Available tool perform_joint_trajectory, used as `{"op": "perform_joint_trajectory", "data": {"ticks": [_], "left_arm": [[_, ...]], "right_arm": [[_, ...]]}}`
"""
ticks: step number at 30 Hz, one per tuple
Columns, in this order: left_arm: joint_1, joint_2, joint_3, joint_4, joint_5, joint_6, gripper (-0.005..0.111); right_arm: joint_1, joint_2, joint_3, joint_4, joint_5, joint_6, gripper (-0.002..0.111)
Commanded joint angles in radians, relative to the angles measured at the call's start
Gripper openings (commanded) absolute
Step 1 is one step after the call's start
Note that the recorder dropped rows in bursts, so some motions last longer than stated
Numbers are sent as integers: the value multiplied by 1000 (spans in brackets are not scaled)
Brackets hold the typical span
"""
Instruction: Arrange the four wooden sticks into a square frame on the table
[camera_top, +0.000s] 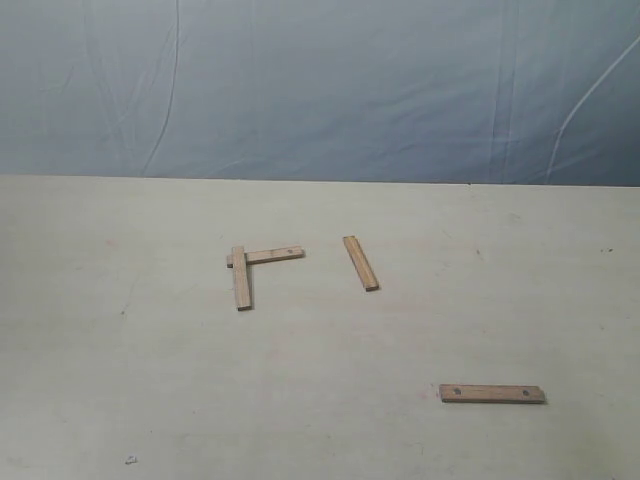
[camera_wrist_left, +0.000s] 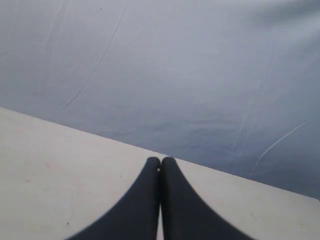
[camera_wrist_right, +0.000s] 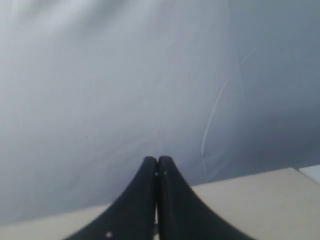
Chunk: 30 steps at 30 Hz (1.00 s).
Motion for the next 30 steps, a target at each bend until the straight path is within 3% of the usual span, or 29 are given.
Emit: {"op": "perform_joint_trajectory", "data": {"ticks": [1,6,10,18,21,25,30], "left_arm": [[4,-61,142,0,-139,25,0],[4,-68,287,76,-313,25,0],[4,-68,287,136,-271,23,0],[4,-68,287,132,-265,20,0],[4,-68,287,136,-265,17,0],[4,-68,287,136,-265,17,0],[4,-68,287,136,-265,17,0]], "right_arm": [[-2,-4,1,223,-119,81,-1],[-2,2,1,87,-280,133,-1],[-2,88,-18,-105,-433,245,-1],[-2,487,-253,-358,-621,362,-1],[-2,663,-364,-428,-646,395,-1],[1,900,-507,-573,-648,584,-1],[29,1248,-741,-970,-484,896,-1]]}}
